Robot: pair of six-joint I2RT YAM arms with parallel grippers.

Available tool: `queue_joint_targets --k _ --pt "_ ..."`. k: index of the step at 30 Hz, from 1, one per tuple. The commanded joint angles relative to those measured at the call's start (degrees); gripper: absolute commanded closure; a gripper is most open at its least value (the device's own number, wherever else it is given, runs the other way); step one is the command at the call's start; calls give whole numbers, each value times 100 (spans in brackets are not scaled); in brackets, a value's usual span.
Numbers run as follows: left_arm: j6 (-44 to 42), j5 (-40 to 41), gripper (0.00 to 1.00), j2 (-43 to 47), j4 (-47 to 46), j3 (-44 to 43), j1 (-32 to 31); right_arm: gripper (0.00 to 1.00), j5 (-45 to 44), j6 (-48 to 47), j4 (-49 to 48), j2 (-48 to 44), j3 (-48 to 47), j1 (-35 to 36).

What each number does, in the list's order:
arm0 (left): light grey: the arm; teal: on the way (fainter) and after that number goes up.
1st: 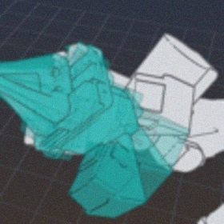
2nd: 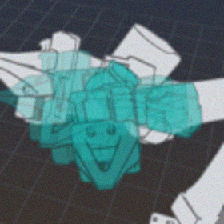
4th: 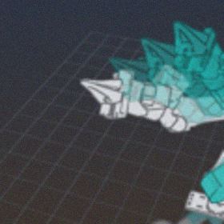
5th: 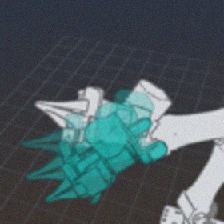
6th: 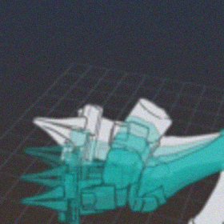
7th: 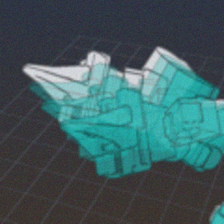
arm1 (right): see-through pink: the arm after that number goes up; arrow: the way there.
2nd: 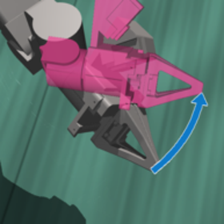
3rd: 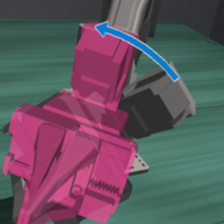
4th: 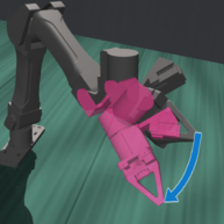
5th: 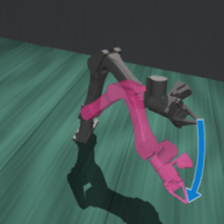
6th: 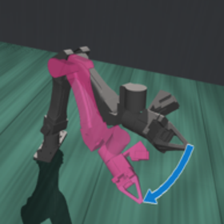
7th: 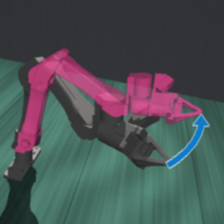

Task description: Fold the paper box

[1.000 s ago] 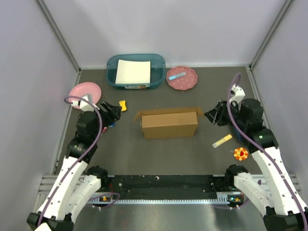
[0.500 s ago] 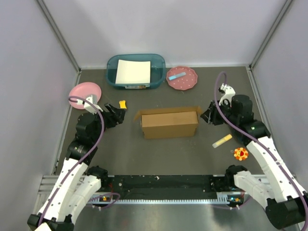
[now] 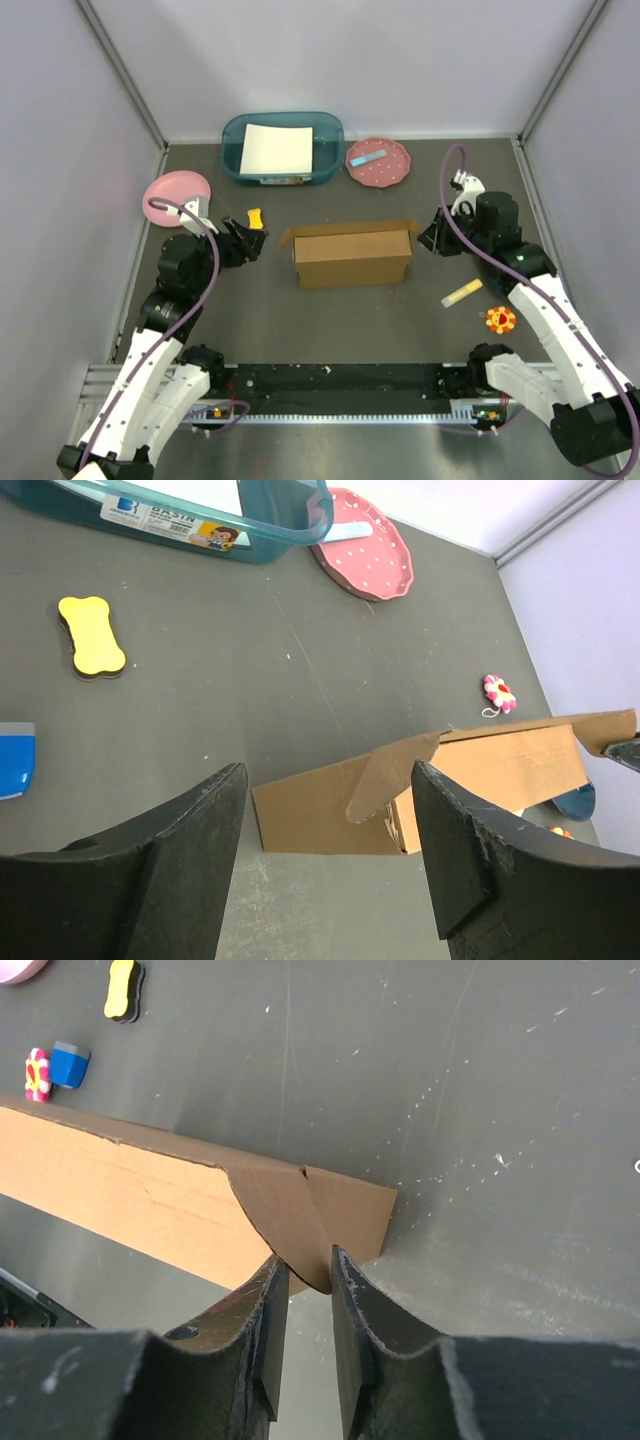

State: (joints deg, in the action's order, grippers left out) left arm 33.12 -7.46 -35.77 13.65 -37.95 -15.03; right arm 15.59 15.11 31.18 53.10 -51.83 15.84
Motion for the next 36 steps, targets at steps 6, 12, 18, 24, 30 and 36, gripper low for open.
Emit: queue_joint_targets --k 6,12,18,24,30,36 --pt "-236 -396 28 96 -284 -54 35 82 312 220 -305 69 -231 60" --pt "-376 -458 28 184 -328 -54 35 82 418 448 -341 69 -152 78" --pt "-675 -949 28 -17 -608 -19 35 83 462 510 -358 69 -125 95" --pt "-913 -2013 33 -510 -1214 191 26 84 515 528 -349 51 -134 86" --pt "-1124 -1873 35 -554 -1216 315 26 84 585 572 -367 77 -125 86" --pt "-1028 -1951 41 -703 -1321 297 26 84 620 615 -402 78 -143 86"
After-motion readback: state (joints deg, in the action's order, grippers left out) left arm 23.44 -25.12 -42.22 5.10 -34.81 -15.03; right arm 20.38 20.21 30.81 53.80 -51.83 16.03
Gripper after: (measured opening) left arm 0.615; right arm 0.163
